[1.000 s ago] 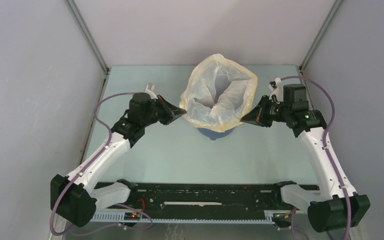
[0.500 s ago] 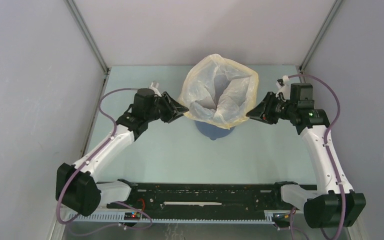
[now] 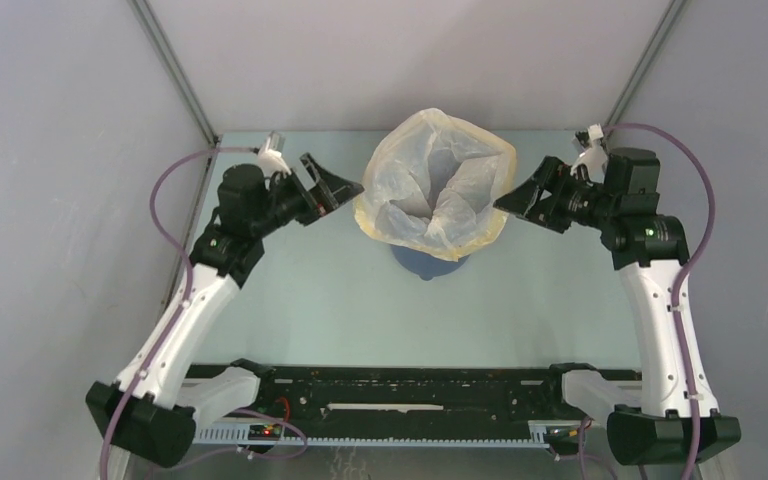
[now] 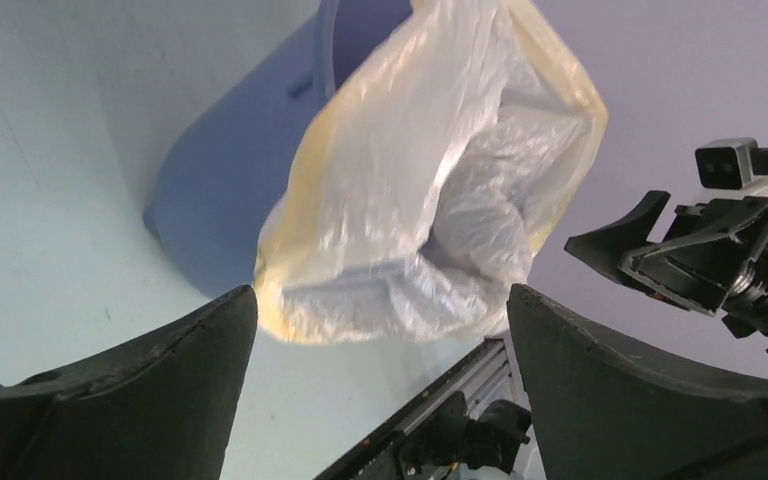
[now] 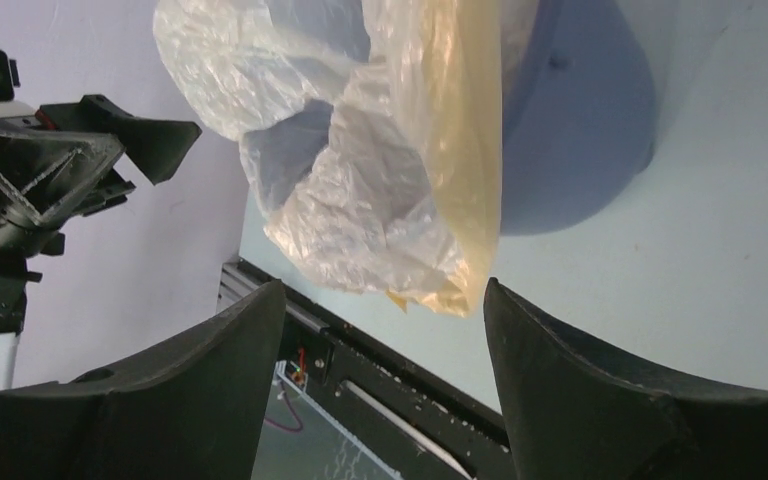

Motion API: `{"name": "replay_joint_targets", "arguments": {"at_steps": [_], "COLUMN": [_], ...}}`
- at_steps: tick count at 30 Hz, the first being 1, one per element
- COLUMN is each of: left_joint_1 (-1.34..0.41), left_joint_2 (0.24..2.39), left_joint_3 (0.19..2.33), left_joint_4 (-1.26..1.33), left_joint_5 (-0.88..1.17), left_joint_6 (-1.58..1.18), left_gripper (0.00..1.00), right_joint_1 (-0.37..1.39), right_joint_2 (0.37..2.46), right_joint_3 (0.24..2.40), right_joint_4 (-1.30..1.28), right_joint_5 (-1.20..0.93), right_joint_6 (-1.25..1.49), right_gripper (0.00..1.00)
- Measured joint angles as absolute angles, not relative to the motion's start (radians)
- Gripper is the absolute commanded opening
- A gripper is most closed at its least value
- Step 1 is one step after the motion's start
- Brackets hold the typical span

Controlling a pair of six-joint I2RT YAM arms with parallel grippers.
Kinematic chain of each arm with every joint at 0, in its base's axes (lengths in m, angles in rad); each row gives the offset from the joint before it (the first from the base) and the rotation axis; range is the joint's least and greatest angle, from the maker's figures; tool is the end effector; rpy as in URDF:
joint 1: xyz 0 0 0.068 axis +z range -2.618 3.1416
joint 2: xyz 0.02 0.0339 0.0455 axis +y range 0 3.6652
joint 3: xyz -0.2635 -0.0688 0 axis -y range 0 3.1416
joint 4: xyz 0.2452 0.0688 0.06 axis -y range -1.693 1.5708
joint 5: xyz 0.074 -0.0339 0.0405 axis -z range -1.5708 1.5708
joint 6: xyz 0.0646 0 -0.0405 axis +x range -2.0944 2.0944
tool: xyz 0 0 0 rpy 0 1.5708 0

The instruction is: Put the trash bags into the trash bin

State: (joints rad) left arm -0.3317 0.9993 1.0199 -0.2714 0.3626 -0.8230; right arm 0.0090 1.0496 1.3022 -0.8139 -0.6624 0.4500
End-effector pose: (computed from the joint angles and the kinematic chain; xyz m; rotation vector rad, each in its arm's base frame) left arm 0.2304 -0.1036 0.3668 -0.2042 1.9498 -1.1203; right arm 0.2166 0.0417 0.3949 0.0704 2.1497 0.9731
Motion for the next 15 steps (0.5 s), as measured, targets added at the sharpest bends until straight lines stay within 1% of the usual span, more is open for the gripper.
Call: {"name": "replay_joint_targets", "arguments": {"at_steps": [6,9,10,11,15], "left_joint_1": [-0.291,-0.289,-0.289,-0.289,-0.289], "left_joint_2": [1.274,1.353,1.367,1.38,1.425], "left_joint_3": [1.221,1.264,1.277,1.292,1.366], "left_joint_4": [-0.214,-0.205,-0.205,-0.206,-0.192], "left_joint_5": [0.482,0.506,0.51,0.513,0.524], "left_joint_6": [-0.819,-0.811,-0.807,-0.802,-0.784], "left_gripper": [1.0,1.0,1.0,0.98,0.85], "right_joint_1": [-0.022,-0.044,-0.048,-0.051,-0.059], "right_joint_2": [1.194,1.29,1.319,1.344,1.39], "right_joint_3": [1.429,1.512,1.543,1.571,1.619], "right_joint_4": [-0.82,-0.83,-0.833,-0.836,-0.833], "right_joint_5": [-0.657,-0.664,-0.663,-0.663,-0.678], "right_joint_6": [0.444,0.442,0.439,0.436,0.436], "right_gripper": [0.79,0.79,0.77,0.75,0.62]}}
